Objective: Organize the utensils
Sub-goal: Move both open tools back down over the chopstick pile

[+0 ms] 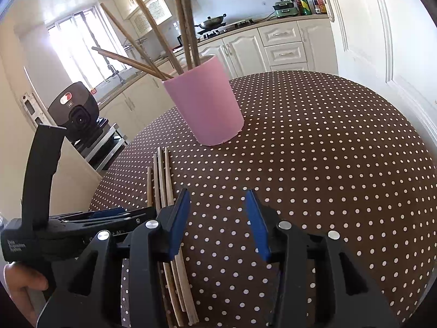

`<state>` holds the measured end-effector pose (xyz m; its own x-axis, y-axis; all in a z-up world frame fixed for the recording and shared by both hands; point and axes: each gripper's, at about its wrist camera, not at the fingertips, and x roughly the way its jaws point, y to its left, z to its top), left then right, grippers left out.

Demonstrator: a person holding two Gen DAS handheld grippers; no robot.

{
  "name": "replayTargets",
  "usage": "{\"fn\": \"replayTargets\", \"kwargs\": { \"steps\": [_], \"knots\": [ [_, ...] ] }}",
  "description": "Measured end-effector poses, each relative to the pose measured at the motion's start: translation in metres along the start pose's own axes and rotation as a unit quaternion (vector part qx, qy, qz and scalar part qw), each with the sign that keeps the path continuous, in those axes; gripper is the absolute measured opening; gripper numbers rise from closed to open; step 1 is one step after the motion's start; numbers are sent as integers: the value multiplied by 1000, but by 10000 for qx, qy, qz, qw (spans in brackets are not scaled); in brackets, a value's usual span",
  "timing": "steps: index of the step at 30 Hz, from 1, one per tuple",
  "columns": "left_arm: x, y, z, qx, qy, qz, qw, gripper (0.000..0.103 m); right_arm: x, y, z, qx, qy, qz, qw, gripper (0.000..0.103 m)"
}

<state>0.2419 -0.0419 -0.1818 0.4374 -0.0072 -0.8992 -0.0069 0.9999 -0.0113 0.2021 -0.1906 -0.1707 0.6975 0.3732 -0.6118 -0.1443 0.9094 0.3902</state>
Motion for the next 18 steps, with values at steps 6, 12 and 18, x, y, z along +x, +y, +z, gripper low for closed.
{"fn": "replayTargets", "kwargs": {
  "steps": [6,12,18],
  "knots": [
    [4,0,5,34,13,-25,10000,61,-1,0,4,-81,75,57,9999,41],
    [11,25,20,209,35,-115,9997,44,15,19,13,-434,321,42,9985,41],
    [18,50,32,393,36,-320,9987,22,42,42,19,-884,670,2,9938,41]
  ]
}}
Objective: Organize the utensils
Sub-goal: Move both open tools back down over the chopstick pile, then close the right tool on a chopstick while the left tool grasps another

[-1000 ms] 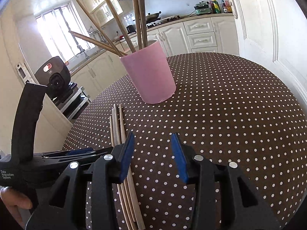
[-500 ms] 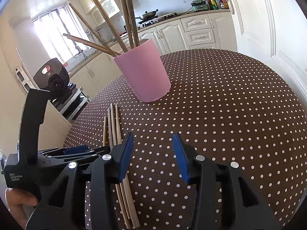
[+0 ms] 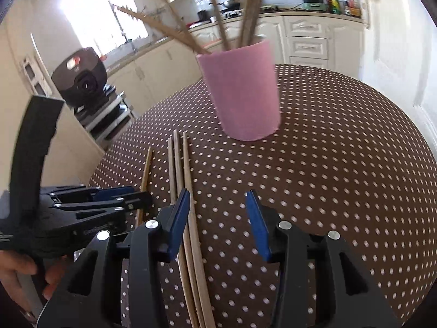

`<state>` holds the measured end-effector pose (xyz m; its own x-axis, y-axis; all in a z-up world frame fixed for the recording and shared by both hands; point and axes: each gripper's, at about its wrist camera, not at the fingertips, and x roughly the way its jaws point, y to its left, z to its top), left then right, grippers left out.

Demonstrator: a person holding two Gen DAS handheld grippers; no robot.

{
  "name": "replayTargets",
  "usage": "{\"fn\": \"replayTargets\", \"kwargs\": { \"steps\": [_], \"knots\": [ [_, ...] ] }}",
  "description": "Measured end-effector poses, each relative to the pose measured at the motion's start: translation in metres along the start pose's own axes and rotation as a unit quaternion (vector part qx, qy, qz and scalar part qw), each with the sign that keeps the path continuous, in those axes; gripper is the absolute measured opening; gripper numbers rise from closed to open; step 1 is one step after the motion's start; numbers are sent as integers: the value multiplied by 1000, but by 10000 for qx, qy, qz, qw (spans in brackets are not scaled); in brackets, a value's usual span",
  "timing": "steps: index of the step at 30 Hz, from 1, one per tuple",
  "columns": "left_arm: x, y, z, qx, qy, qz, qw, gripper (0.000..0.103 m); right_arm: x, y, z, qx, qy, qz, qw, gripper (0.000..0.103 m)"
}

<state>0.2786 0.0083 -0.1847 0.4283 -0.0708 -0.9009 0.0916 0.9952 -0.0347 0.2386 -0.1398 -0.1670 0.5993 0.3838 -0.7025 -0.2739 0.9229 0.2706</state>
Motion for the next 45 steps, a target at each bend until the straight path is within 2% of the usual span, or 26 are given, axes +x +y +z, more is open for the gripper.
{"fn": "replayTargets", "kwargs": {
  "steps": [6,13,18,29,33,37,39,45],
  "knots": [
    [6,19,3,174,-69,-231,9996,16,25,18,12,-484,248,-245,9982,39],
    [14,41,13,236,-78,-385,9990,16,48,32,24,-815,410,-398,9950,33],
    [12,28,13,253,-121,-331,9991,16,59,38,28,-931,512,-398,9935,31],
    [15,27,21,202,-154,-304,9992,16,75,48,35,-1107,708,-531,9899,22],
    [18,25,27,186,-194,-270,9993,16,81,53,40,-1116,801,-513,9892,4],
    [19,23,30,190,-222,-240,9993,16,80,54,39,-1094,846,-480,9892,4],
    [18,22,30,196,-258,-223,9992,12,78,52,39,-1043,837,-444,9900,4],
    [6,21,25,30,-458,-491,9977,7,47,38,37,-733,590,-164,9954,4]
  ]
}}
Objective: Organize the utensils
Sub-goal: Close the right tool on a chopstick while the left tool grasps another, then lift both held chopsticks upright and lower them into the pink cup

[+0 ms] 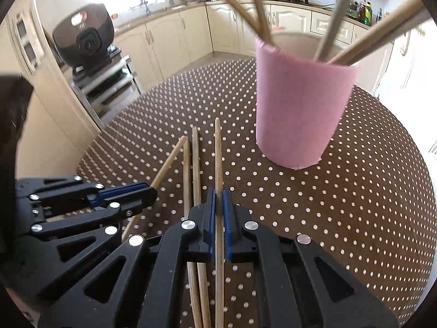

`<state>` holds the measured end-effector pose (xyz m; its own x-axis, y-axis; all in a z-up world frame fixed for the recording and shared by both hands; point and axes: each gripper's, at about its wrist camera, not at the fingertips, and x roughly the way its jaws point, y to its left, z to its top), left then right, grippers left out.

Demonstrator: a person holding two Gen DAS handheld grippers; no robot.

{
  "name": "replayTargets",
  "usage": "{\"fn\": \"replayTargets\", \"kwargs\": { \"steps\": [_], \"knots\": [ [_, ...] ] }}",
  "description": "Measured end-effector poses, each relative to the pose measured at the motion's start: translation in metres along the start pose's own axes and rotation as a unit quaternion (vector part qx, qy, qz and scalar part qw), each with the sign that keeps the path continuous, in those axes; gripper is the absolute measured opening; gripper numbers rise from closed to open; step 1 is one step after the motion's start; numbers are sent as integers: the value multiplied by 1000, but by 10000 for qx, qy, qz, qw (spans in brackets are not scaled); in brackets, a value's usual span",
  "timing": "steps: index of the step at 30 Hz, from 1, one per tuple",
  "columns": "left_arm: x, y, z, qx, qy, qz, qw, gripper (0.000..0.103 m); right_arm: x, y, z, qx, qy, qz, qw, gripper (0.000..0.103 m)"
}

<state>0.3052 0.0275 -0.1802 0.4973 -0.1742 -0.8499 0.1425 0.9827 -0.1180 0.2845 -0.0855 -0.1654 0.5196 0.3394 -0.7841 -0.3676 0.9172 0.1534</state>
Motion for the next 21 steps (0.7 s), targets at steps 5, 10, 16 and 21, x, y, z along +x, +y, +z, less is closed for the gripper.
{"fn": "replayTargets", "kwargs": {
  "steps": [5,10,16,21],
  "knots": [
    [-30,-2,-4,-34,-375,-253,9990,6,-29,-2,-4,126,-295,195,9993,4],
    [-70,-8,-9,31,-843,-462,9954,6,-67,0,-11,50,-659,275,9974,4],
    [-113,-24,-15,284,-1454,-691,9866,6,-114,8,-19,-106,-1265,338,9913,4],
    [-140,-34,-25,406,-1873,-688,9790,6,-147,13,-26,-127,-1836,294,9825,4]
  ]
}}
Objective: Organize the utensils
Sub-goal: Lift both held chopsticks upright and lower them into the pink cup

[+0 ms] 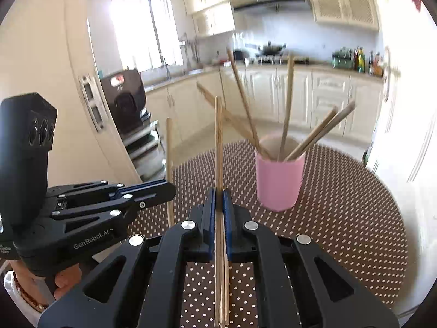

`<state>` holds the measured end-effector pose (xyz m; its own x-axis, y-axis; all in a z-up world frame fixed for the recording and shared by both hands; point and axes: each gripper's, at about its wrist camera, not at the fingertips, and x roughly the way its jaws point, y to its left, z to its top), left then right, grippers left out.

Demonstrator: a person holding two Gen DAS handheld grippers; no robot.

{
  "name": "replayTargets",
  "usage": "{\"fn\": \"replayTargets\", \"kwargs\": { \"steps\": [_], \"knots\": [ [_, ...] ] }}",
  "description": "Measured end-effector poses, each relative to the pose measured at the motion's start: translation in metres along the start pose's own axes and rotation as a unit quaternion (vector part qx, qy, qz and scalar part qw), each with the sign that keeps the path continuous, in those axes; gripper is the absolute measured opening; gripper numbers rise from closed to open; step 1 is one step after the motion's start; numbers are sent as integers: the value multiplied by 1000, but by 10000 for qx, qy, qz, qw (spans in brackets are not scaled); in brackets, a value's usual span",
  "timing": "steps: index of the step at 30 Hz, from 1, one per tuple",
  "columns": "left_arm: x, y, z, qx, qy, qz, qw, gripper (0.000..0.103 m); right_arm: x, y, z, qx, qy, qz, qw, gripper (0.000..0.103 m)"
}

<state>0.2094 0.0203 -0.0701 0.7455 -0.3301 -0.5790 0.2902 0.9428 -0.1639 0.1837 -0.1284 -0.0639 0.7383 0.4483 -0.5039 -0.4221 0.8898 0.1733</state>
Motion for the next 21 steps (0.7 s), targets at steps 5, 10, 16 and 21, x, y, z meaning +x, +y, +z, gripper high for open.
{"fn": "replayTargets", "kwargs": {
  "steps": [5,10,16,21],
  "knots": [
    [-16,-16,-1,241,-394,56,9989,6,-19,-2,-2,60,-432,-18,9990,4],
    [-31,-27,5,387,-739,61,9965,6,-28,-2,0,109,-699,-61,9975,4],
    [-35,-40,12,515,-887,-72,9947,6,-45,-10,7,154,-1196,-293,9923,4],
    [-34,-44,20,551,-989,-107,9935,6,-50,-14,13,153,-1411,-347,9893,4]
  ]
}}
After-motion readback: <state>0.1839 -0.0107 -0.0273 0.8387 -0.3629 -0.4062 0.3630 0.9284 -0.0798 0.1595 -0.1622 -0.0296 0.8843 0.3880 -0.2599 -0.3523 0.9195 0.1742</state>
